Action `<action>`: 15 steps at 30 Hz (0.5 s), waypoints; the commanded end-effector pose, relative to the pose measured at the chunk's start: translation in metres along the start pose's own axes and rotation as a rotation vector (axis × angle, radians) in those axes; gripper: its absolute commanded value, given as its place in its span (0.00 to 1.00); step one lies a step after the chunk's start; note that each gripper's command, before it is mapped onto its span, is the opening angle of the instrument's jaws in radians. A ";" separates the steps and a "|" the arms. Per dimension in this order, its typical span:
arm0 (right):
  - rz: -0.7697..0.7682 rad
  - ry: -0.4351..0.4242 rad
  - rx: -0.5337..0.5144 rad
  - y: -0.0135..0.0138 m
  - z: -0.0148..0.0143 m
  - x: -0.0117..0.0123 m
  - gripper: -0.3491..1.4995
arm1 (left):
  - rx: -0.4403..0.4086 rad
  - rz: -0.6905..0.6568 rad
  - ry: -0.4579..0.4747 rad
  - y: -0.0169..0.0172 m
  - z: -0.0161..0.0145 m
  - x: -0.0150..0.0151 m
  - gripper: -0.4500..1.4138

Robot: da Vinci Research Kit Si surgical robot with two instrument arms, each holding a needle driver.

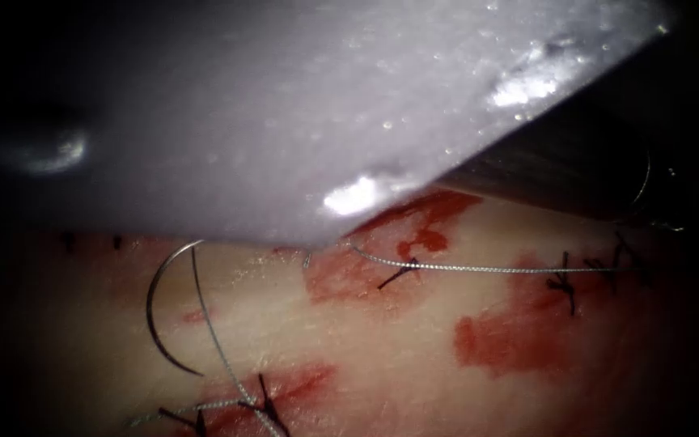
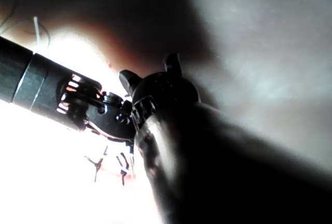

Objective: Wound Closure

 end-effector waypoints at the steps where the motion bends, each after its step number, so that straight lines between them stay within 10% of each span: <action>1: -0.001 0.002 0.002 -0.0005 0.0009 0.0000 0.78 | -0.001 0.003 -0.001 -0.0009 0.0004 0.0000 0.58; 15: 0.012 0.004 0.012 -0.0009 0.0015 -0.0004 0.80 | 0.020 0.022 -0.063 -0.0019 0.0029 -0.0024 0.56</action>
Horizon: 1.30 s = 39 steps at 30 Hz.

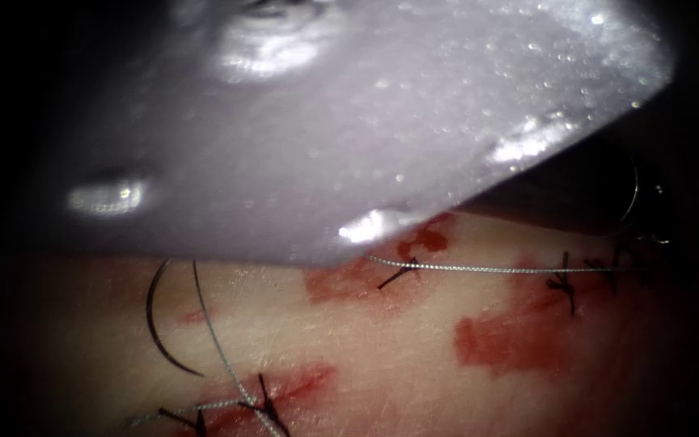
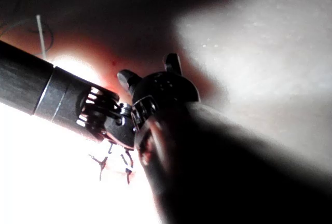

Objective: Wound Closure

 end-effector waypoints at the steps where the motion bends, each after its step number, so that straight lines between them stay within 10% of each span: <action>1: 0.000 0.001 0.004 -0.0004 0.0009 0.0000 0.80 | 0.000 0.002 -0.003 -0.0006 0.0005 0.0000 0.50; 4: -0.003 0.001 0.008 -0.0005 0.0010 -0.0001 0.79 | -0.009 -0.019 -0.010 -0.0005 0.0006 -0.0001 0.00; 22: -0.043 -0.013 0.105 -0.0009 0.0011 0.0006 0.75 | 0.055 -0.103 0.081 -0.0013 -0.0050 0.0016 0.00; 39: -0.102 -0.004 0.095 -0.0029 0.0041 -0.0023 0.77 | 0.102 -0.166 0.134 0.0055 -0.0122 -0.0095 0.00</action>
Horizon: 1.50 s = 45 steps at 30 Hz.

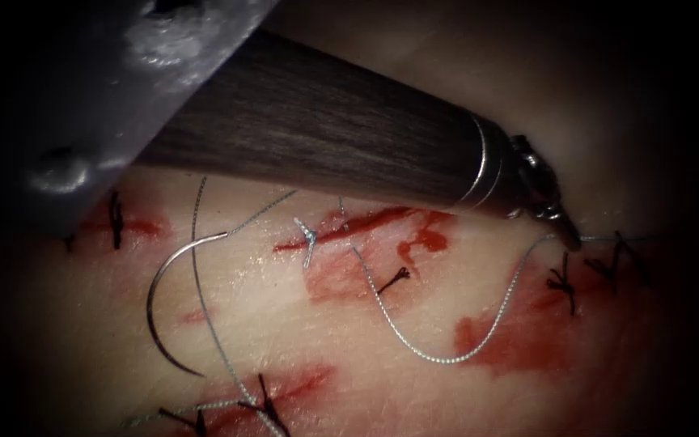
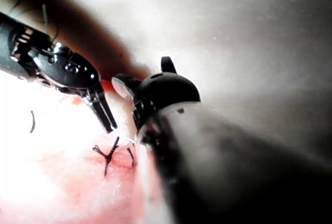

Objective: Wound Closure

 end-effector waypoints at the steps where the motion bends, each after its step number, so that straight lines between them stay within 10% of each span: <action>1: 0.009 0.008 -0.002 -0.0010 0.0018 -0.0005 0.77 | 0.003 -0.006 0.006 -0.0001 -0.0001 -0.0004 0.00; 15: -0.005 -0.074 -0.008 -0.0032 0.0098 -0.0037 0.73 | 0.119 -0.099 0.234 0.0068 -0.0130 -0.0103 0.00; 26: -0.184 -0.017 -0.018 -0.0053 0.0143 0.0015 0.70 | 0.253 -0.195 0.426 0.0080 -0.0215 -0.0117 0.00; 32: -0.203 0.059 -0.051 -0.0077 0.0130 0.0047 0.38 | 0.360 -0.266 0.528 0.0067 -0.0235 -0.0120 0.00; 34: -0.177 0.069 -0.039 -0.0098 0.0129 0.0042 0.04 | 0.363 -0.286 0.618 0.0066 -0.0247 -0.0118 0.00; 45: -0.139 0.063 0.067 -0.0172 0.0179 0.0023 0.00 | 0.172 -0.293 0.925 0.0070 -0.0258 -0.0098 0.00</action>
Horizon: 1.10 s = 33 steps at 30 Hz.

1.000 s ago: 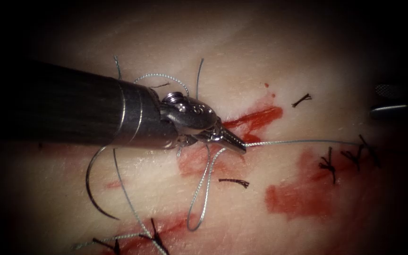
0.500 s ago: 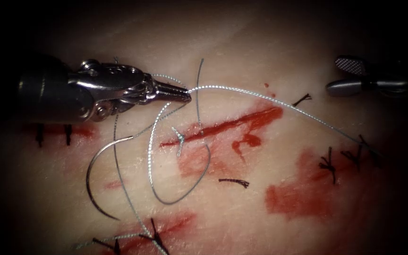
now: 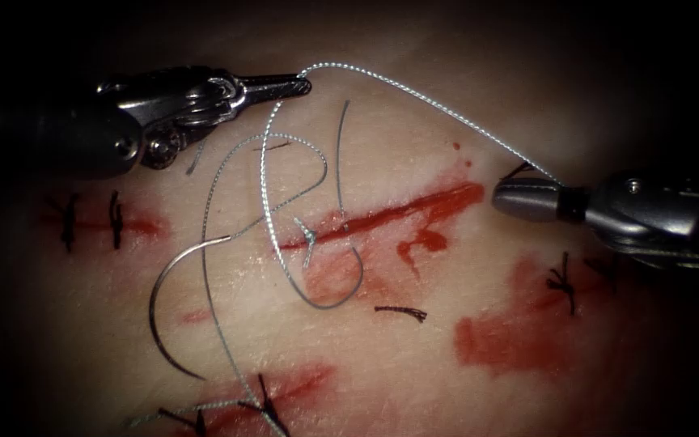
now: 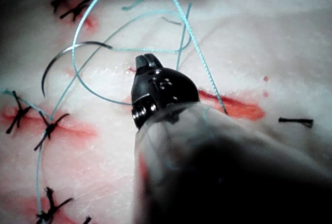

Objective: Wound Closure

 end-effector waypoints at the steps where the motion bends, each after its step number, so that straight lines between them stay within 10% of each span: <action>1: -0.039 0.003 -0.004 -0.0002 0.0018 -0.0001 0.00 | -0.017 0.001 0.021 -0.0004 0.0008 -0.0006 0.00; 33: -0.562 -0.257 0.237 0.0030 0.0121 -0.0070 0.00 | -0.064 0.124 0.016 -0.0014 0.0038 -0.0037 0.00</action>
